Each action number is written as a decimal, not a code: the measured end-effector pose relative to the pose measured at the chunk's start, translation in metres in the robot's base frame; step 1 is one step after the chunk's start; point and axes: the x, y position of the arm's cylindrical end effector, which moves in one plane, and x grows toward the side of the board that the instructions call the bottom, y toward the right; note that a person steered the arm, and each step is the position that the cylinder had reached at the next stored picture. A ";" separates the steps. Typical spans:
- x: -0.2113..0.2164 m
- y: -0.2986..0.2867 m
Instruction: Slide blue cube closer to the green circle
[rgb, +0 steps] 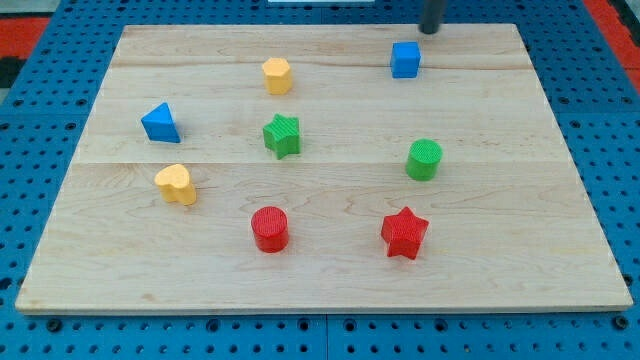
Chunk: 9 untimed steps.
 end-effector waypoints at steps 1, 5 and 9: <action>0.026 -0.021; 0.065 0.002; 0.118 0.004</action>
